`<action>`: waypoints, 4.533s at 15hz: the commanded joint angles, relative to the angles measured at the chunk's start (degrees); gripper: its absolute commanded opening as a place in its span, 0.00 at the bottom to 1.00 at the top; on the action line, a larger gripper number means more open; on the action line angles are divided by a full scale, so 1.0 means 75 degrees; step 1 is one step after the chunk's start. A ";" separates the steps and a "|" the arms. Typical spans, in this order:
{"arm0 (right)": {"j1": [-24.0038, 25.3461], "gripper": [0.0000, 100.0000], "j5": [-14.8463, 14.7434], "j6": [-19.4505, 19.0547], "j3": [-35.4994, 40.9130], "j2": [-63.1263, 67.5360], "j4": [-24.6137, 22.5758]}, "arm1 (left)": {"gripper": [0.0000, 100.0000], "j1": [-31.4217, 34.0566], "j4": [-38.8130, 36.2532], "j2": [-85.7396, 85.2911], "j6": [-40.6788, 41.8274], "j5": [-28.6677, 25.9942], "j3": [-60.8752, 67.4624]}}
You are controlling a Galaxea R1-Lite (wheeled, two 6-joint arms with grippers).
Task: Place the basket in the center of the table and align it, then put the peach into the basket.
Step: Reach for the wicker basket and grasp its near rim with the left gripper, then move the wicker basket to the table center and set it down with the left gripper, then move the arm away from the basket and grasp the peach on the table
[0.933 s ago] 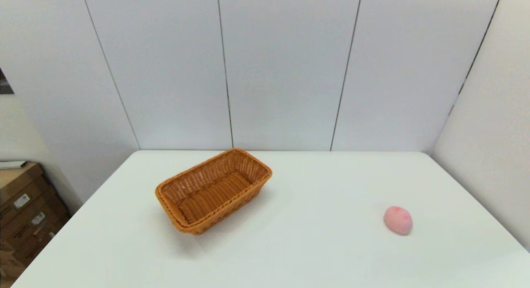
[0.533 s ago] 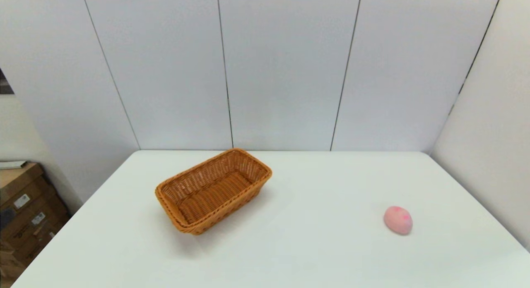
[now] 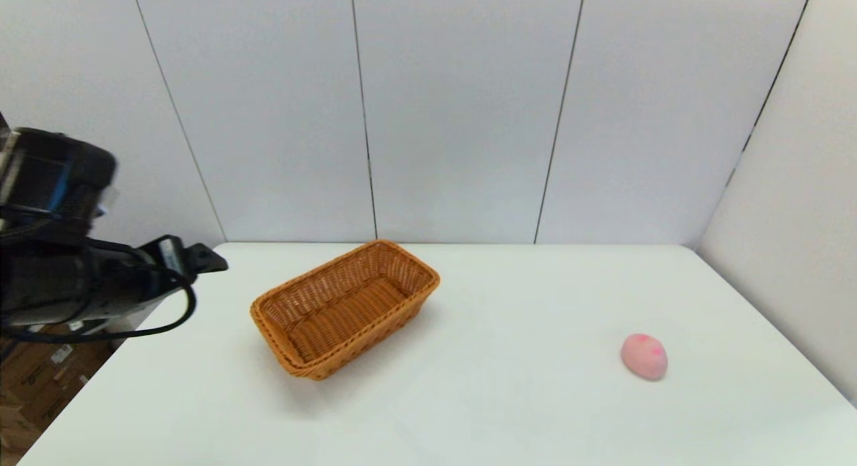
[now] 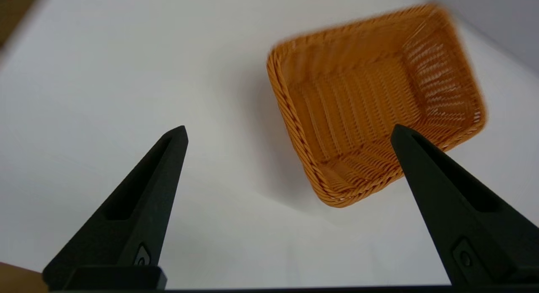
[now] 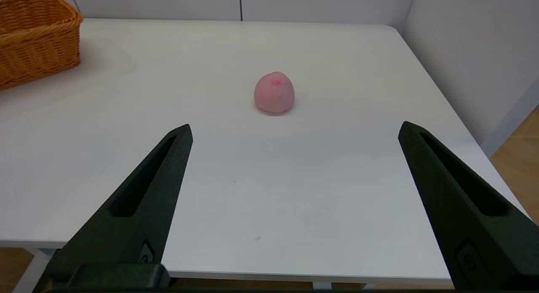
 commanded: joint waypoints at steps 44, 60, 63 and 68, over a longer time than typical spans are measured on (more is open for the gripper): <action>0.0000 1.00 0.0010 -0.0017 0.0001 -0.0002 0.0004 | 0.00 -0.2072 0.0506 0.3884 -0.1481 -0.4126 -0.1840; 0.0000 1.00 -0.0002 -0.0017 0.0001 -0.0002 0.0004 | 1.00 -0.2565 0.0916 0.4388 -0.0239 -0.3705 -0.2121; 0.0000 1.00 -0.0002 -0.0005 0.0001 -0.0002 0.0004 | 1.00 -0.1135 0.1010 0.3544 0.0358 -0.3552 -0.2390; 0.0012 1.00 -0.0002 -0.0005 -0.0011 -0.0002 0.0004 | 1.00 0.0869 0.2065 0.1411 0.1765 -0.2462 -0.2285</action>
